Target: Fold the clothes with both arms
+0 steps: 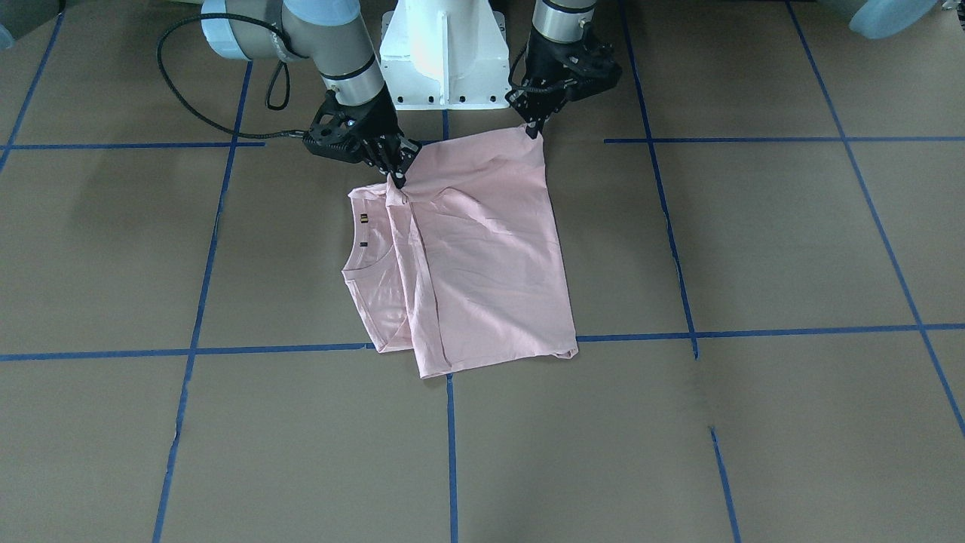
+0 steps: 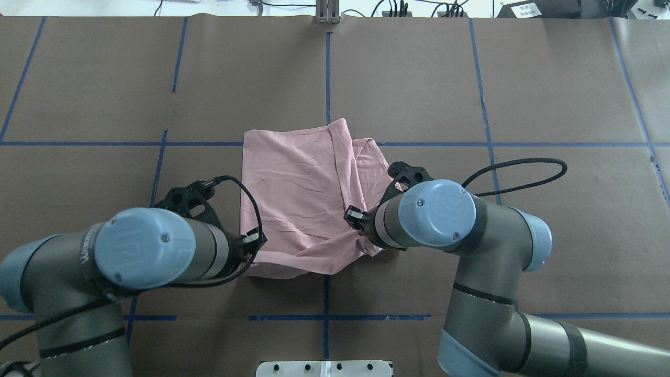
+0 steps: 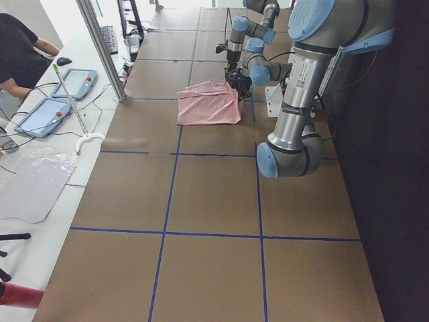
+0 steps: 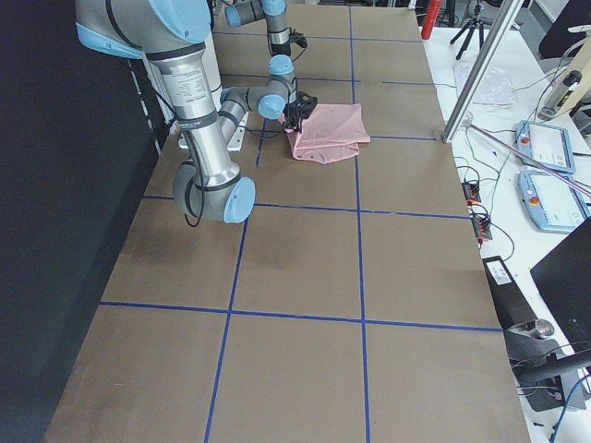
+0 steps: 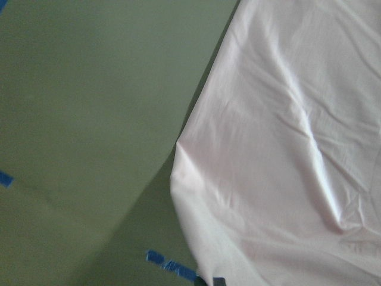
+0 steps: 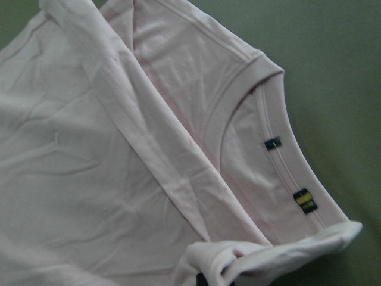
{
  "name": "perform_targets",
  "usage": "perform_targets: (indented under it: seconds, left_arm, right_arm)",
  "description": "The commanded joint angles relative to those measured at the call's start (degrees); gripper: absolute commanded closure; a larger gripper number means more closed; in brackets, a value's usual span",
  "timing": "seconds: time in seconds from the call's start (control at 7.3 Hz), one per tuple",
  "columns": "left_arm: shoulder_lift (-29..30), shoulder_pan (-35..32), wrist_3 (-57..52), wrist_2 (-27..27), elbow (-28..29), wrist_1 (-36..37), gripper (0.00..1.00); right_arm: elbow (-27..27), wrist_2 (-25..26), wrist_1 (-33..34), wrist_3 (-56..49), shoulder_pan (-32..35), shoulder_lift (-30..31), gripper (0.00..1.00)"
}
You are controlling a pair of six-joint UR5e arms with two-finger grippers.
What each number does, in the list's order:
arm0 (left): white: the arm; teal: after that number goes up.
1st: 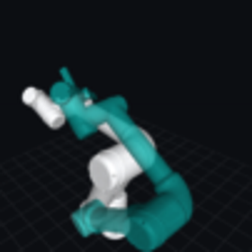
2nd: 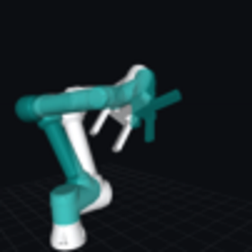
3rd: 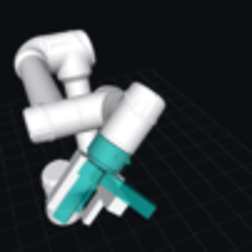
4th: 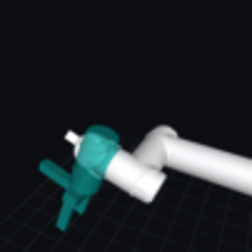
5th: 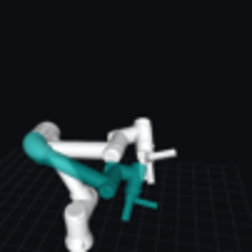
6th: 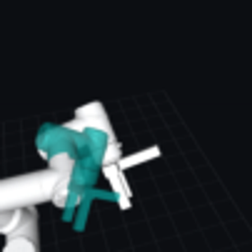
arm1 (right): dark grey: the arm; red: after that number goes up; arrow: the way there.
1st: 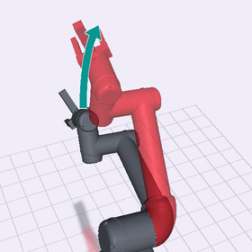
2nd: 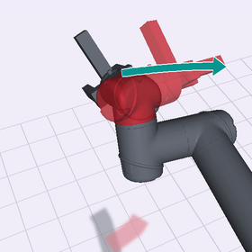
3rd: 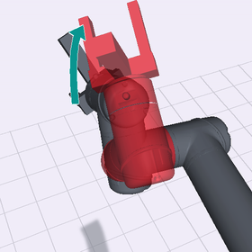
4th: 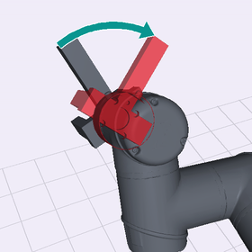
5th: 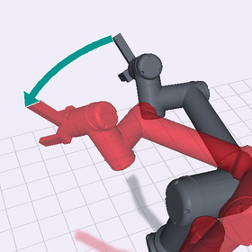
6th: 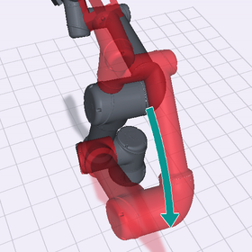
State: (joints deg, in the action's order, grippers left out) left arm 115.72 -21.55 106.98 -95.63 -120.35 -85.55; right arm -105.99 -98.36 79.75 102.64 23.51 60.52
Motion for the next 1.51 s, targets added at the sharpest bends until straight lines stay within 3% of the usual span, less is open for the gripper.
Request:
perform_targets:
  seconds: [0.0,0.14,0.27,0.41,0.68,0.96,1.23,1.37]
  left_arm:
    - [8.07,-11.09,-3.42,-3.84,16.71,-9.75,1.00]
    - [9.08,-15.14,-5.19,-3.95,25.43,-16.86,0.90]
    - [9.44,-17.53,-8.25,-3.95,31.52,-23.28,0.14]
    - [10.57,-19.73,-12.63,-3.95,35.32,-25.61,0.00]
    - [10.58,-21.51,-15.84,-3.95,37.11,-27.29,0.00]
    - [10.50,-23.43,-17.06,-4.82,37.21,-27.57,0.00]
    - [9.88,-31.57,-28.17,-14.80,36.77,-26.86,0.00]
    - [6.83,-35.54,-35.45,-17.11,34.59,-25.82,0.00]
  right_arm:
    - [15.01,0.01,-3.79,-1.47,7.39,-10.09,1.00]
    - [23.81,-0.08,-4.24,-1.56,10.21,-14.86,1.00]
    - [32.68,-0.08,-11.73,-1.47,12.50,-18.30,0.59]
    - [42.43,-0.17,-19.38,-1.56,14.35,-21.03,0.01]
    - [44.72,-0.95,-19.89,-4.72,18.13,-21.50,0.00]
    - [44.90,-5.68,-19.72,-5.42,21.73,-20.88,0.00]
    - [41.85,-11.39,-16.58,-14.96,26.90,-17.83,0.00]
    - [36.26,-13.77,-10.98,-24.41,30.25,-13.72,0.00]
